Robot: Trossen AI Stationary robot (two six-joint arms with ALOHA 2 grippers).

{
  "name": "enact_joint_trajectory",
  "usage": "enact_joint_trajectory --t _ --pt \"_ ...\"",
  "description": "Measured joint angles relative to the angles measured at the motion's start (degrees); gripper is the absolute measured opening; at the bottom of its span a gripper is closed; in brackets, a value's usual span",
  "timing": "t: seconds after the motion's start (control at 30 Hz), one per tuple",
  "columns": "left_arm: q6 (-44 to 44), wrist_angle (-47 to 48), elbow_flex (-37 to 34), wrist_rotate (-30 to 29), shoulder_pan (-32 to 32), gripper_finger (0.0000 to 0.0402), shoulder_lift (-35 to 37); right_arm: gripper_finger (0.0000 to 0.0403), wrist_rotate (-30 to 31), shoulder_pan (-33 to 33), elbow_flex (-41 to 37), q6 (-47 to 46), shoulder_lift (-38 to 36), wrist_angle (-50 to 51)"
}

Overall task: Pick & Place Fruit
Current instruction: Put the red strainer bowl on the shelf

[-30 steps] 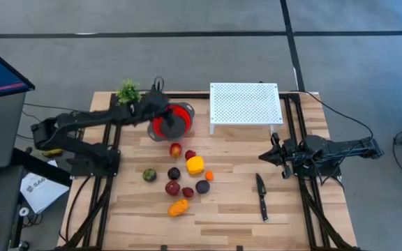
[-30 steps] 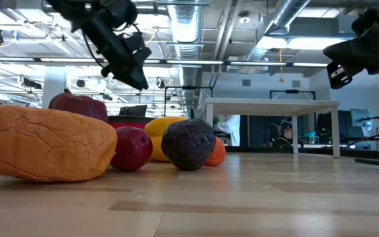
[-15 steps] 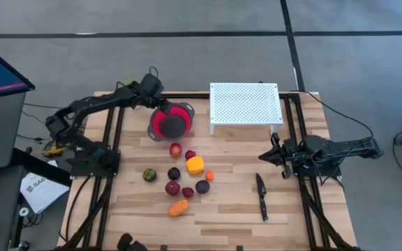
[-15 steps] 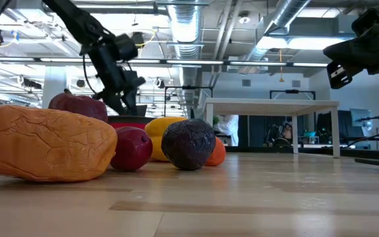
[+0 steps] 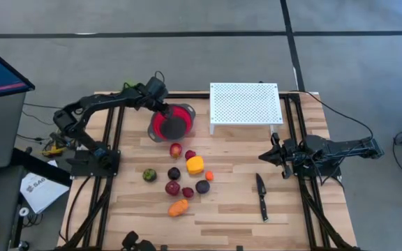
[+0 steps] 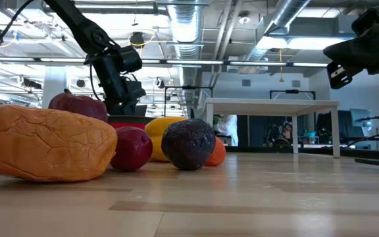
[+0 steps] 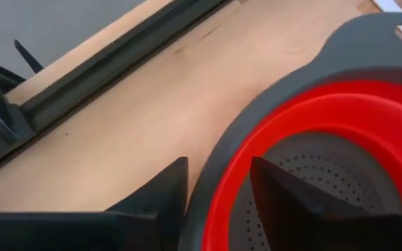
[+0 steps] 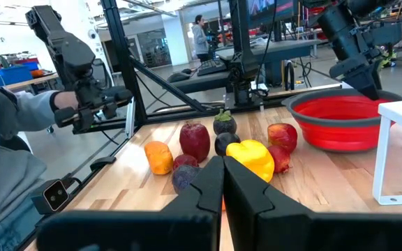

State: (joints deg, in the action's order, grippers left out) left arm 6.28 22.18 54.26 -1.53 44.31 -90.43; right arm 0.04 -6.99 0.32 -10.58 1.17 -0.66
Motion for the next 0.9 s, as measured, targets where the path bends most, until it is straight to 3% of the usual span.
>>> enact_joint_trajectory --t 0.3,0.5,0.57,0.9 --pt "-3.41 -2.46 0.00 3.55 -0.05 0.0099 -1.47 0.0006 -0.01 -0.01 0.00 -0.01 0.00 0.00" --pt "-9.15 -2.85 0.02 4.99 -0.42 0.0037 -3.04 0.0006 0.01 0.01 0.00 0.01 0.00 0.00" --pt "-10.16 -2.79 0.09 5.80 -0.49 0.0018 -1.84 0.0006 -0.01 -0.01 0.00 0.00 0.00 0.02" --pt "-9.99 -1.18 7.17 5.98 2.61 0.0010 11.93 0.0006 -0.01 -0.01 0.00 0.00 0.00 0.01"
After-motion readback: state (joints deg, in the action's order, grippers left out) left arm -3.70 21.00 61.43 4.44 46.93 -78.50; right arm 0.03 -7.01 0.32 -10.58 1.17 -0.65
